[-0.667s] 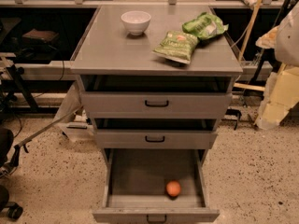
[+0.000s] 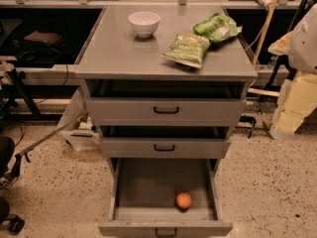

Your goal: Pick orange from bottom drawer and place on counter

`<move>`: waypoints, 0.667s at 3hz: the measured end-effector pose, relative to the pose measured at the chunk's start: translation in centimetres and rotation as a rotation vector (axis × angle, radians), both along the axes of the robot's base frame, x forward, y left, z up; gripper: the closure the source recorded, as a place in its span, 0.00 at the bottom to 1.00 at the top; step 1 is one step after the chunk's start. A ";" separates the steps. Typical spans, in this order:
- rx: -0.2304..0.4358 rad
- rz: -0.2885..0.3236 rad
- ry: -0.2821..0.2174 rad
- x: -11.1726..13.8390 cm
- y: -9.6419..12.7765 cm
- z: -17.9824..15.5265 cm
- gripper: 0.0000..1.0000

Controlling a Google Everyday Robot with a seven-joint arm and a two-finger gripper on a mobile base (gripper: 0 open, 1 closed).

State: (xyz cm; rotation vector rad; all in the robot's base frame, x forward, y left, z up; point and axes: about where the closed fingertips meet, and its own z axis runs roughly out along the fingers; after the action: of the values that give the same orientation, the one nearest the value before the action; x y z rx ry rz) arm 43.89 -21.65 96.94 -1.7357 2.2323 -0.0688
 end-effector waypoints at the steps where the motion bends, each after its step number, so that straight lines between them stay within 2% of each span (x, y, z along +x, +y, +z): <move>1: 0.097 0.042 0.111 0.9 0.9 -8.1 0.00; 2: 0.218 0.041 0.279 1.4 3.0 -22.5 0.00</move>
Offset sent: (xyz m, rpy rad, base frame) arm 0.0439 0.0645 -0.4558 0.4024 0.4651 0.0109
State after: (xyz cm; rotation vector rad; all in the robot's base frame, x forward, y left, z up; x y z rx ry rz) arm 45.25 -18.61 74.45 -1.7586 2.2879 0.4353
